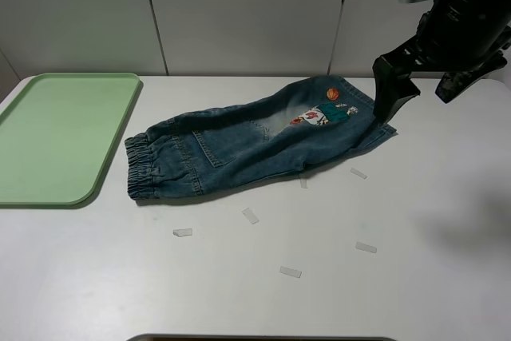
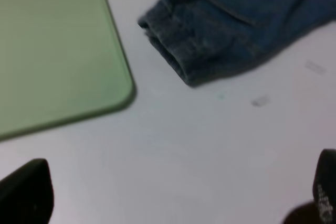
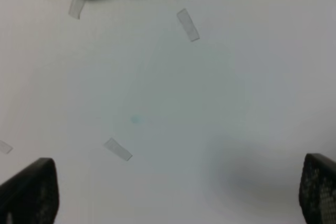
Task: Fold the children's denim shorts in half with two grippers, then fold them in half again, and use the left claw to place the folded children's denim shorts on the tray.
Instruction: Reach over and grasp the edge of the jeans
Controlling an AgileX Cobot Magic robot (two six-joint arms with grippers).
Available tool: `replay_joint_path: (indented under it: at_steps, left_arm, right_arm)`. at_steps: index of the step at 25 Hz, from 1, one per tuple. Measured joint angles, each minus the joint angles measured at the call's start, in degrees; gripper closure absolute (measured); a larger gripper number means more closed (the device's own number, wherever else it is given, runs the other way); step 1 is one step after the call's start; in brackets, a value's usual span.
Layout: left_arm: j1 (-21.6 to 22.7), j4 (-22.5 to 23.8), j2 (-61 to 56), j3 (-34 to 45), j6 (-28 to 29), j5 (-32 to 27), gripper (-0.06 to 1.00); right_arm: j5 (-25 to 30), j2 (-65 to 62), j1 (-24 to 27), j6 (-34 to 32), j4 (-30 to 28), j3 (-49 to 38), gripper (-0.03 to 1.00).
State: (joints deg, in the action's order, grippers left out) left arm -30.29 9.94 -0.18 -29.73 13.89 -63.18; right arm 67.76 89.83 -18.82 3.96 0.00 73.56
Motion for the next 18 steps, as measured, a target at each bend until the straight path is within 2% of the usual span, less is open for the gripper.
replay_joint_path:
  at_steps: [4,14,18]
  left_arm:
    - [0.0,-3.6,0.0,1.54,-2.46,1.35,-0.04]
    - [0.21,-3.93,0.0,1.71,-3.47,1.9,-0.04]
    - [4.22,-3.93,0.0,1.71,-3.48,1.9,-0.04]
  right_arm:
    - [-0.11,0.0,0.0,0.0,0.0,0.0,0.28]
    - [-1.56,0.0,0.0,0.0,0.0,0.0,0.28]
    - [-3.7,0.0,0.0,0.0,0.0,0.0,0.28]
